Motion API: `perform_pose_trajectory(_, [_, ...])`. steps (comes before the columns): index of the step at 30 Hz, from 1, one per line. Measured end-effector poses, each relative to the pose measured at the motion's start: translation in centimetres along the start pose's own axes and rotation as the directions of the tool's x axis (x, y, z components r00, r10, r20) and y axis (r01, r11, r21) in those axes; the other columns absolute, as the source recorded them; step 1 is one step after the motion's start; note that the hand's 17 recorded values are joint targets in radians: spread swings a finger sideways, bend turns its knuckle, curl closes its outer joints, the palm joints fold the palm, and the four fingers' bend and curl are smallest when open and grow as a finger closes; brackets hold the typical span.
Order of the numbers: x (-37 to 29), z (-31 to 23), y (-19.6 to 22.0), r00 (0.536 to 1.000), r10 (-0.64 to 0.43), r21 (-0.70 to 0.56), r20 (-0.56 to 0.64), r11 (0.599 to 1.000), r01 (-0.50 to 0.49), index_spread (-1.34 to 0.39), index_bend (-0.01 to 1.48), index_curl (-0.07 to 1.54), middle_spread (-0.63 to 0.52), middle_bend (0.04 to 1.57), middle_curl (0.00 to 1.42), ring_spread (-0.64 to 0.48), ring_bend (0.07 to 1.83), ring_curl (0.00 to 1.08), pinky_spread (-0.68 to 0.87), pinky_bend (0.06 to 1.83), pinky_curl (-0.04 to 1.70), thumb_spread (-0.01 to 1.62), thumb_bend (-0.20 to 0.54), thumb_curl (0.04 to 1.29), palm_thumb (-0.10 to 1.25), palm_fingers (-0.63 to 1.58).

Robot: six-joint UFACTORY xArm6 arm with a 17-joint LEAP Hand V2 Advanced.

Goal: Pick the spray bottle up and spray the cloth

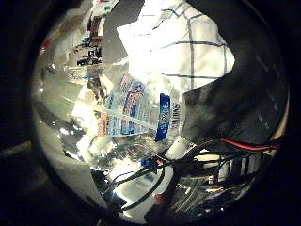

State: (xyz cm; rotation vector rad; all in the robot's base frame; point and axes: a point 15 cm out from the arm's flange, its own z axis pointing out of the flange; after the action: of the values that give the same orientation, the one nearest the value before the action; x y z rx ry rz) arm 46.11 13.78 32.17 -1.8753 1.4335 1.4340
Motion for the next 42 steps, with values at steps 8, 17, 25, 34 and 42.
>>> perform_pose_trajectory(8, [-5.2,-1.5,1.5,0.992,0.053,0.017,0.117,0.998,-0.055,-0.2,1.27,0.69,-0.14,1.36,0.78,-0.24,1.32,0.87,-0.2,1.03,1.44,1.38,-0.006,0.37,0.91,1.12])
perform_pose_trajectory(17, [-3.6,-1.1,1.1,0.983,0.108,-0.003,0.149,0.994,-0.109,-0.2,1.26,0.7,-0.14,1.36,0.77,-0.24,1.32,0.87,-0.2,1.03,1.45,1.38,-0.007,0.38,0.91,1.12])
perform_pose_trajectory(25, [-0.7,0.3,0.4,0.964,0.205,-0.009,0.171,0.978,-0.206,-0.2,1.26,0.7,-0.15,1.36,0.77,-0.24,1.31,0.87,-0.2,1.03,1.46,1.4,-0.006,0.38,0.92,1.12])
perform_pose_trajectory(34, [-2.4,-0.1,1.1,0.97,0.191,0.01,0.148,0.981,-0.194,-0.2,1.26,0.7,-0.15,1.36,0.77,-0.24,1.31,0.88,-0.2,1.03,1.46,1.4,-0.006,0.38,0.92,1.11])
perform_pose_trajectory(42, [-8.6,-0.3,2.3,0.993,0.045,0.102,0.107,0.993,-0.056,-0.2,1.25,0.71,-0.15,1.36,0.77,-0.24,1.31,0.88,-0.21,1.03,1.46,1.4,-0.006,0.38,0.92,1.12])
